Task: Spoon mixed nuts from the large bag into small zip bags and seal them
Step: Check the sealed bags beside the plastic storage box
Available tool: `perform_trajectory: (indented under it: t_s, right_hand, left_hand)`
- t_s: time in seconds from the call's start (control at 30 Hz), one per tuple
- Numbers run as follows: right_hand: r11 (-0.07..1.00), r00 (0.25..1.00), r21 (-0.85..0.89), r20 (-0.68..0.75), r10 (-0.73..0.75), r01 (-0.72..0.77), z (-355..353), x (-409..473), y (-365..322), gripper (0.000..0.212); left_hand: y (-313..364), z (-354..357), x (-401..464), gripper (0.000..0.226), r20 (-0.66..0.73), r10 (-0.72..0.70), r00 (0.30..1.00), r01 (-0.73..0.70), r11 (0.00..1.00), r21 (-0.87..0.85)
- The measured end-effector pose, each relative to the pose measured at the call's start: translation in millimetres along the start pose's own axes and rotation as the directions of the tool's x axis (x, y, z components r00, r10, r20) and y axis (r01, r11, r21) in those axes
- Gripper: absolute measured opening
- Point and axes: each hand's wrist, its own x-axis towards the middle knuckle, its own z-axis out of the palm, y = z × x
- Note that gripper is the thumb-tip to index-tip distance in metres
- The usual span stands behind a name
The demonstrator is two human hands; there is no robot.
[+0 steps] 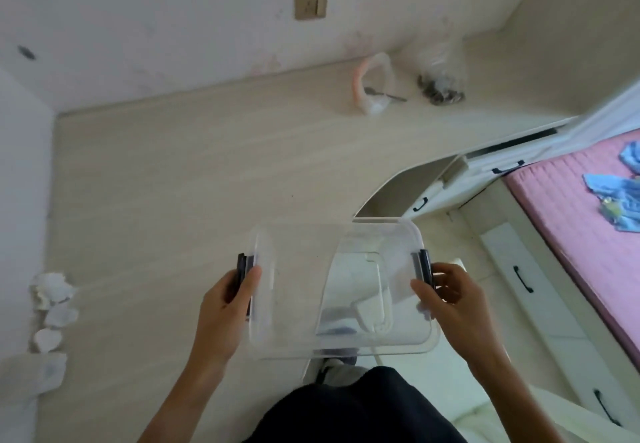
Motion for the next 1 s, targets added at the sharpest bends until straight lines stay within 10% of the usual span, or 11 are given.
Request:
perform_trajectory:
  t_s: [0.8,1.0]
  right_hand:
    - [0.934,0.864,0.326,-0.417,0.28,-0.146,-170.4,233.1,23.1,0.021]
    - [0.934,0.822,0.29,-0.466,0.327,-0.207,-197.6,330.6,-14.1,0.02]
  left_hand:
    - [206.3,337.0,269.3,0.051,0.525,0.13,0.841,-0.269,0.943,0.198]
    - [266.7,402.0,344.5,0.082,0.576,0.079,0.813,-0.218,0.96,0.177]
